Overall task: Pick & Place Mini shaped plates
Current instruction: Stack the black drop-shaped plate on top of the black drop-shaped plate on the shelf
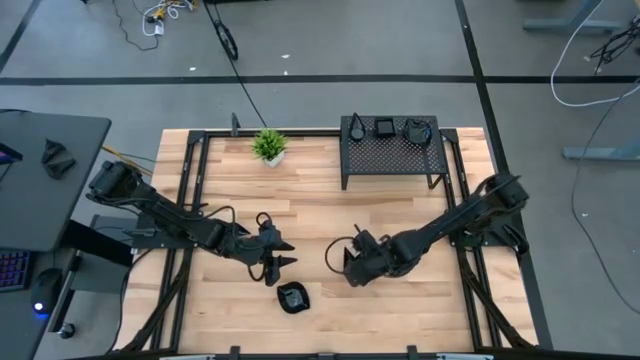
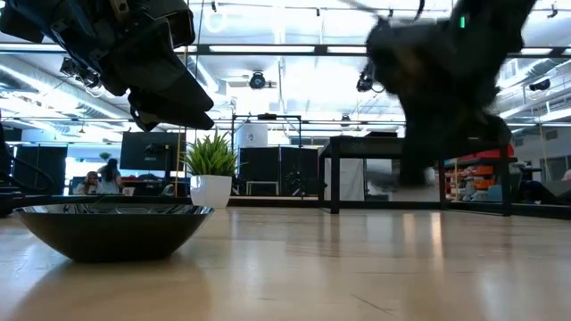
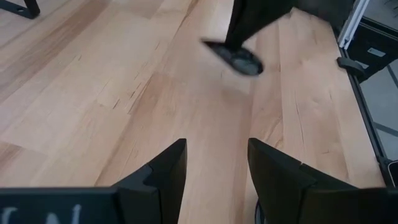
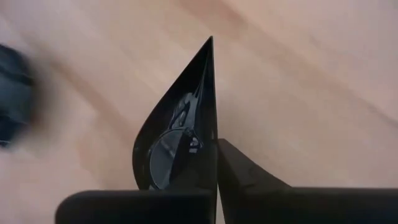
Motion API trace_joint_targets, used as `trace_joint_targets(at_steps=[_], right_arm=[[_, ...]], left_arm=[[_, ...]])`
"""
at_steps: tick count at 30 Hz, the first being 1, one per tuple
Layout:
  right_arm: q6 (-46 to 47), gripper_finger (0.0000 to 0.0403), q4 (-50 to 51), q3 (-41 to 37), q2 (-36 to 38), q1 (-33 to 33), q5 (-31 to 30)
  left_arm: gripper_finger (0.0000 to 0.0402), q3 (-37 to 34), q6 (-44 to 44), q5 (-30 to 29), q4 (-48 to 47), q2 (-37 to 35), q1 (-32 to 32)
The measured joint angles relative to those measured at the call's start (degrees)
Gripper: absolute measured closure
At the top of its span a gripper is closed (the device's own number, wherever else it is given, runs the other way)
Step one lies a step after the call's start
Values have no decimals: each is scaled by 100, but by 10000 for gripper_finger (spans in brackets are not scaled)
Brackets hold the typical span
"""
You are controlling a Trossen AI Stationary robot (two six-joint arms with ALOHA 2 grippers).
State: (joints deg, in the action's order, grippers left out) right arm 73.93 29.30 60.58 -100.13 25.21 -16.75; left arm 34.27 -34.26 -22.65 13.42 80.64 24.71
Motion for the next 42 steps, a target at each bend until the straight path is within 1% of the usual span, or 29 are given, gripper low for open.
trace_joint_targets(at_steps=[3, 6, 9, 11, 13, 16, 18, 21, 23, 26, 29, 34, 38, 42], right_arm=[[-7, 399, 33, 0, 530, -38, -272], [-209, 401, 83, 0, 1222, -229, -517], [-700, 401, 245, 111, 1874, -618, -721], [-1142, 402, 535, 379, 2197, -975, -813], [-1577, 402, 995, 781, 2327, -1429, -844], [-2203, 402, 1746, 1452, 2284, -2229, -776], [-2699, 402, 1905, 1821, 2210, -2837, -599], [-3322, 403, 1957, 2165, 2030, -3788, -67], [-3671, 403, 1965, 2304, 1852, -4379, 394], [-4219, 403, 1937, 2460, 1491, -5061, 912], [-4629, 403, 1952, 2589, 1053, -5549, 1264], [-5115, 403, 1994, 2763, 473, -6089, 1455], [-5179, 403, 2018, 2771, 289, -6322, 1496], [-5198, 403, 2032, 2771, 226, -6397, 1492]], left_arm=[[225, 1, -2, 0, 1, 0, 0], [225, 1, -2, -1, 1, 0, 0], [225, 1, 0, -20, 5, 0, 0], [225, 1, 2, -22, 6, 0, 0], [225, 1, 3, -21, 6, 0, 0], [225, 1, 29, -22, 4, 0, -12], [225, 1, 35, -26, 6, 0, -17], [225, 1, 42, -60, 6, 0, -17], [225, 0, 39, -61, 7, 0, -16], [225, 1, 42, -64, 4, 0, -17], [225, 1, 44, -62, 5, 0, -17], [225, 0, 39, -64, 4, 0, -17], [225, 1, 38, -64, 6, 0, -17], [225, -1, 2, -64, 4, 0, -17]])
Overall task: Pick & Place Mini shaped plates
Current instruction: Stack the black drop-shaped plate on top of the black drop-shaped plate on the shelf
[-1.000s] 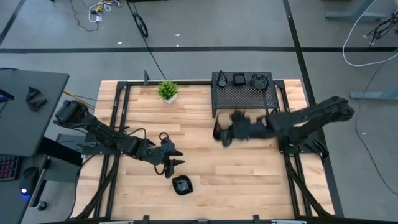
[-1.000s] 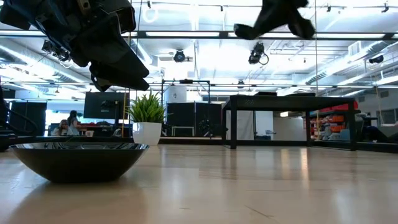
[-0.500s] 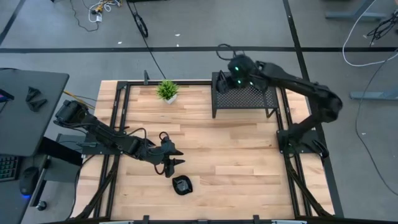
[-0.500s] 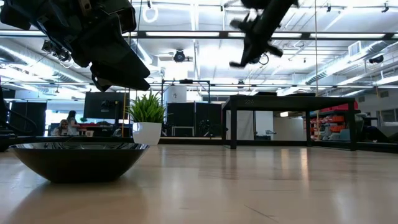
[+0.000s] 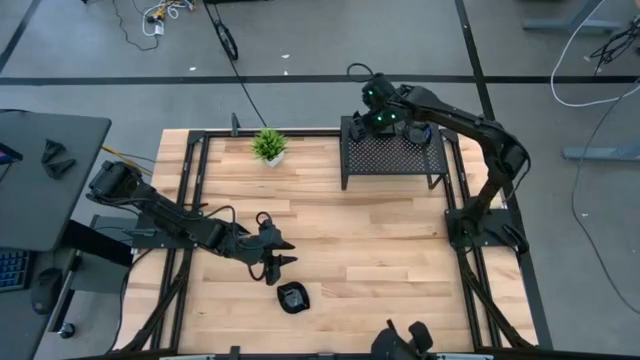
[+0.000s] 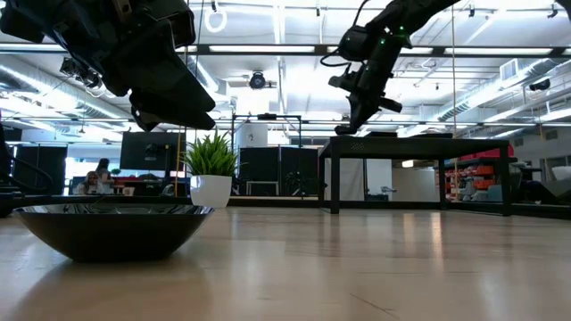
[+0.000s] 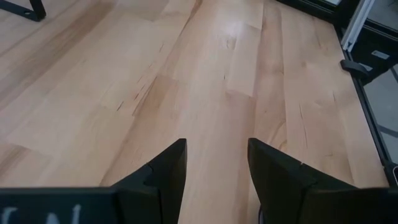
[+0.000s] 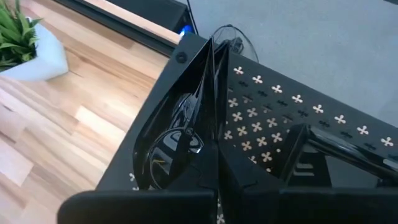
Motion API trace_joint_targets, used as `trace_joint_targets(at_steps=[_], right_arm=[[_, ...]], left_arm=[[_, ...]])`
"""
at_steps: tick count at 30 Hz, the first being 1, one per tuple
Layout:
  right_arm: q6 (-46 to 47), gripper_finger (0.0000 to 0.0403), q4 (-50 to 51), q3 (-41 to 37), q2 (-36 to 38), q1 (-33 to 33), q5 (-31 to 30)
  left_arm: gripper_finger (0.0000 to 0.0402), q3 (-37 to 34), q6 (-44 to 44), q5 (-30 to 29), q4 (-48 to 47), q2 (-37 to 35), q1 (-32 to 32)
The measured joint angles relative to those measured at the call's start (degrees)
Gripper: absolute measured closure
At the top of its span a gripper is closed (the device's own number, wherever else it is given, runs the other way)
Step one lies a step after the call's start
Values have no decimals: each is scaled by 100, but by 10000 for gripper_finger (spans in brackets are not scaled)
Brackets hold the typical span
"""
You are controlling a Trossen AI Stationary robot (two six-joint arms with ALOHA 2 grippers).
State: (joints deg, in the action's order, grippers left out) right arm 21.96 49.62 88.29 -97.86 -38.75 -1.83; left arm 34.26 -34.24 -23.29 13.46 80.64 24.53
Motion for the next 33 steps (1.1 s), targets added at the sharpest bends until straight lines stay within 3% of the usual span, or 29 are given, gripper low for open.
trace_joint_targets(at_steps=[33], right_arm=[[55, 385, -342, -107, -15, -60, -214]], left_arm=[[225, 0, -120, 0, 2, 0, 0]])
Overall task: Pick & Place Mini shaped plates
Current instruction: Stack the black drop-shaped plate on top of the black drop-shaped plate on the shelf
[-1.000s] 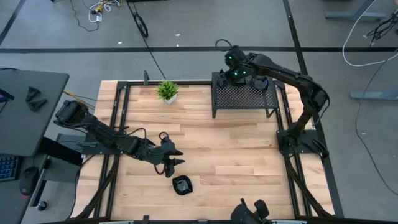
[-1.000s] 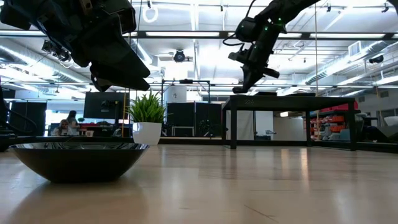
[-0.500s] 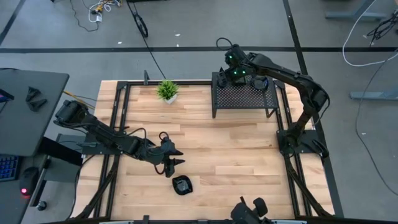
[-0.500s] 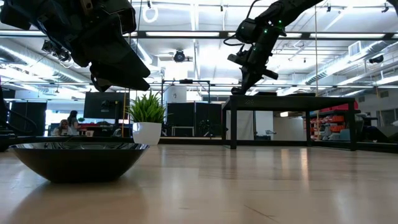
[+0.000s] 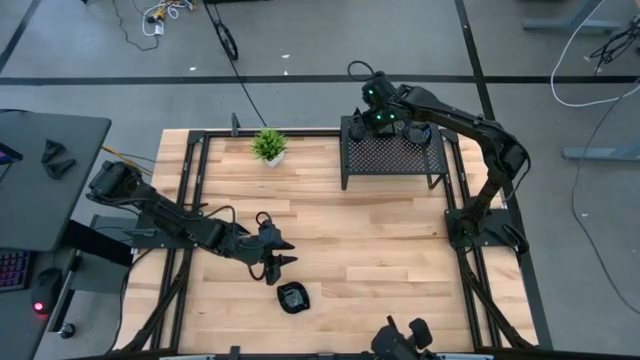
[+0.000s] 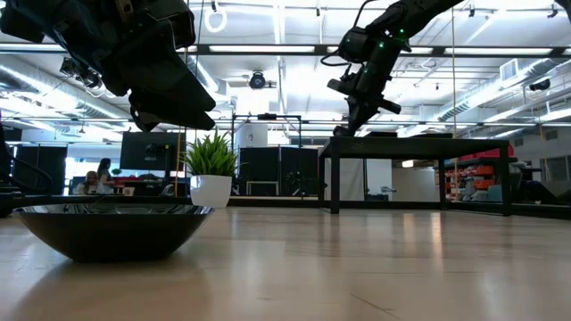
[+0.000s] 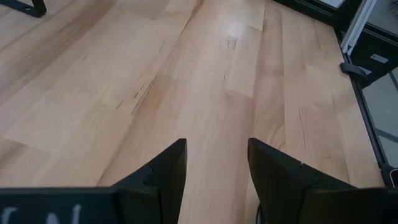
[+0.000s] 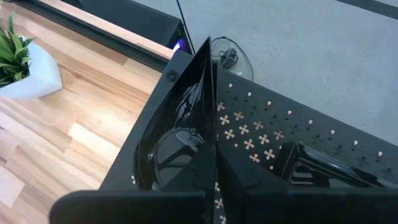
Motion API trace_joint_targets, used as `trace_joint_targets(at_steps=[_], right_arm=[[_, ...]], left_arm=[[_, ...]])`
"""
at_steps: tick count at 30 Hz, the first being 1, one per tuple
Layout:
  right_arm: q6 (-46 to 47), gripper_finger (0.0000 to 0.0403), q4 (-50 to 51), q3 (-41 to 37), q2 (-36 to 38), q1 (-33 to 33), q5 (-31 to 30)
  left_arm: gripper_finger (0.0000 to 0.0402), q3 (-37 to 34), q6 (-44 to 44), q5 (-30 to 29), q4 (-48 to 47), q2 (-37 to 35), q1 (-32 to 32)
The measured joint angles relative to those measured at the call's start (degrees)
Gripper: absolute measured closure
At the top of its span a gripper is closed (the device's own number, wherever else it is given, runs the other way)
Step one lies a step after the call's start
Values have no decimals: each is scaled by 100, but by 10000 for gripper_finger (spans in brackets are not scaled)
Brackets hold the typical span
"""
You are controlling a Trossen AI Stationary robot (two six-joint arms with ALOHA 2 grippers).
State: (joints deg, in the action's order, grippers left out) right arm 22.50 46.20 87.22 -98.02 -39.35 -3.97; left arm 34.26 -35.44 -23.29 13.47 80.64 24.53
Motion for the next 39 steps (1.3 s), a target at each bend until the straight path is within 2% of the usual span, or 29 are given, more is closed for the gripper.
trace_joint_targets(at_steps=[11, 20, 23, 28, 35, 39], right_arm=[[-31, 377, -42, -4, -20, 0, 228], [-28, 307, -106, -4, -20, 0, 254], [-38, 297, -108, -4, -20, 0, 254], [-51, 317, -39, -4, 88, 0, 253], [-52, 391, 137, -4, 71, 10, 253], [-34, 393, 128, -7, 19, 58, 231]], left_arm=[[225, 0, 2, 2, 0, 0, 0], [225, 0, 2, 0, -1, 0, 0], [225, 0, 2, 0, 0, 0, 0], [225, 0, 4, 0, -1, 0, 0], [225, 0, 4, 0, 0, 2, 0], [225, 0, 4, 0, 0, 2, 0]])
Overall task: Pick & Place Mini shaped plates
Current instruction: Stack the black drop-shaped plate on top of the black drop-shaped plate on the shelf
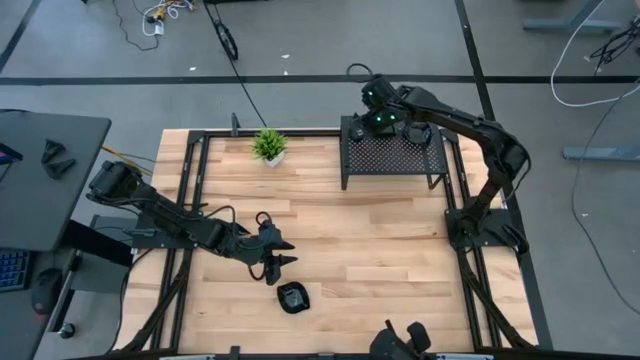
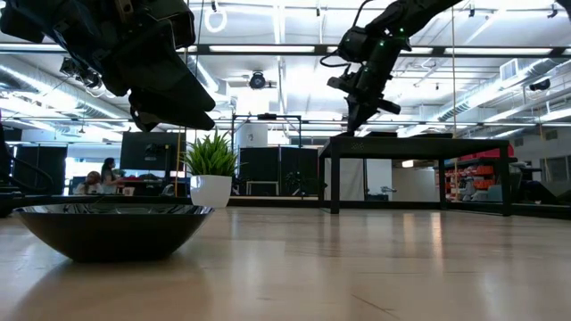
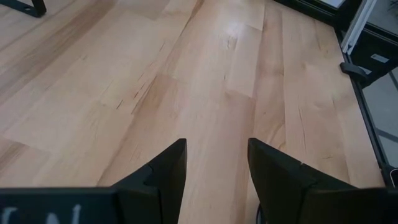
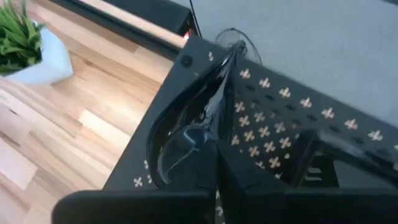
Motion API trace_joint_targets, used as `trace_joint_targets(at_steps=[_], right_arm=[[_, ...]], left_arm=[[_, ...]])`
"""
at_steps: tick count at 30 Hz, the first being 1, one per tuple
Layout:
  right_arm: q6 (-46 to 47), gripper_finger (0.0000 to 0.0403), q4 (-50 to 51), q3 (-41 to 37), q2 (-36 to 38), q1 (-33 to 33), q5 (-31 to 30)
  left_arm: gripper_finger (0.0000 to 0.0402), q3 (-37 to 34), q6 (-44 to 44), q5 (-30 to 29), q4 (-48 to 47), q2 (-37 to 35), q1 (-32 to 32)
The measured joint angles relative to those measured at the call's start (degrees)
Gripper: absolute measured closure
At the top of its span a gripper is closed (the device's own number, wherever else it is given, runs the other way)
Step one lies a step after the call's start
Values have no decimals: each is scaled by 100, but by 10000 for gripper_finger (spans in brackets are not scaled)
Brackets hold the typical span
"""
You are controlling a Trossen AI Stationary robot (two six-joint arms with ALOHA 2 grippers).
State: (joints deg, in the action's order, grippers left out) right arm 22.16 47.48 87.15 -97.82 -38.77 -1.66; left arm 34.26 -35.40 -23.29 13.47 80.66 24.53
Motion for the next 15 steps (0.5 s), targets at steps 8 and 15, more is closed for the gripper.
trace_joint_targets(at_steps=[8, 15], right_arm=[[115, 398, 105, -2, -46, 1, -23], [64, 399, 148, -2, -46, 11, -23]], left_arm=[[225, -2, 0, 0, 0, 0, 0], [225, -2, -2, 0, -1, 0, 0]])
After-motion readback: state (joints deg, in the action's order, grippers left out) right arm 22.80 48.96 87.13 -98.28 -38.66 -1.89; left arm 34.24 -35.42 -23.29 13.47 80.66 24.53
